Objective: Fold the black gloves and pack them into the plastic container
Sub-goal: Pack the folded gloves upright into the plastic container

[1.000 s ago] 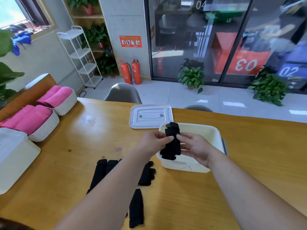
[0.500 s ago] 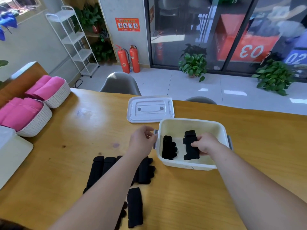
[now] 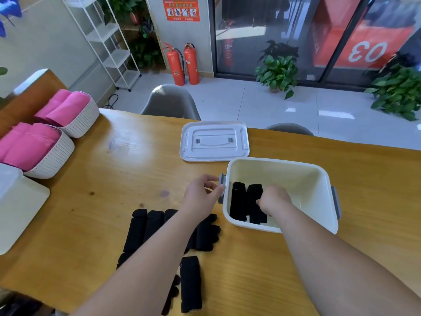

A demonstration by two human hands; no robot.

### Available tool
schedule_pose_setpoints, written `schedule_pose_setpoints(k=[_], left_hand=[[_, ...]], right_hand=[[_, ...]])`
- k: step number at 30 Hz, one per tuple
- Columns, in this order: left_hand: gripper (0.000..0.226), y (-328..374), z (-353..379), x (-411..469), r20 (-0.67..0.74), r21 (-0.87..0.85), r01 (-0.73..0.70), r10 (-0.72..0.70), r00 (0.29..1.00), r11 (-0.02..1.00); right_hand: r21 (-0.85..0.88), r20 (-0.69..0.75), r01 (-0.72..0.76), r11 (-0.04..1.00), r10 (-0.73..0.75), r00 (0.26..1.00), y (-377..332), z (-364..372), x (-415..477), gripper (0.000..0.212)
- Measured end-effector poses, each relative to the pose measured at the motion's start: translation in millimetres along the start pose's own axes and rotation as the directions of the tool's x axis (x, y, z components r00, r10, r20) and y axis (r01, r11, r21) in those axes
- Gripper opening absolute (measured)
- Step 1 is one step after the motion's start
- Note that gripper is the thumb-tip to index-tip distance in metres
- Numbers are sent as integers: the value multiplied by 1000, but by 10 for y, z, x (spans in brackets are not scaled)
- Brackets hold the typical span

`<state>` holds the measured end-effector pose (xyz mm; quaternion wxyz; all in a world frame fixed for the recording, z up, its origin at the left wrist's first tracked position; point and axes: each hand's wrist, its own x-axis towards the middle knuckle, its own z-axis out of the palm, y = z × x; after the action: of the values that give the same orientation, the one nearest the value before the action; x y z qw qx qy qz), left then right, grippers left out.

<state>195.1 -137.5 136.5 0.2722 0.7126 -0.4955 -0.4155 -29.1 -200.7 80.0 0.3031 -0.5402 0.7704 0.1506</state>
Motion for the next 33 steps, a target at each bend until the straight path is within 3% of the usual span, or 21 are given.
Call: schedule_pose_setpoints(k=[5,9,12,15,18,20,22,26,29,33], left_hand=[[26,-68,-34,-1,10,22,-10,10,1000,1000],[24,-295,-113,-54,0,64,13,-13,1000,998],[21,-516,-196,-138,-6,100,43,-43,999,994],[22,-753,-261,-250,16,211,27,-31,999,977],[25,-986,-310,-364,-1,310,24,-25,1000,950],[28,-1103,-342,-440,-30,331,38,-30,999,943],[32,-1191,-367,-511,-47,337,38,-24,999,941],[34,-1336,-395,-639,-64,353,42,-20,998,935],[36,-1422,-395,-710,-56,338,31,-13,998,940],[37,-1479,-406,-731,-44,327,21,-7,999,945]], right_hand=[[62,-12,6,998,-5,1000,50,-6,-15,37],[4,-124,45,999,-44,991,73,-105,-178,33],[77,-277,211,974,-183,943,-66,-159,-497,23],[203,-399,467,861,-363,842,-325,-139,-1003,12],[207,-395,663,720,-558,730,-600,-2,-1485,9],[167,-335,706,688,-634,697,-766,196,-1641,14],[96,-245,691,716,-656,714,-909,439,-1673,20],[-13,-57,536,844,-536,842,-1047,813,-1577,30],[-43,-24,400,915,-402,916,-1025,952,-1435,32],[-30,-33,285,958,-286,958,-1031,1072,-1249,36]])
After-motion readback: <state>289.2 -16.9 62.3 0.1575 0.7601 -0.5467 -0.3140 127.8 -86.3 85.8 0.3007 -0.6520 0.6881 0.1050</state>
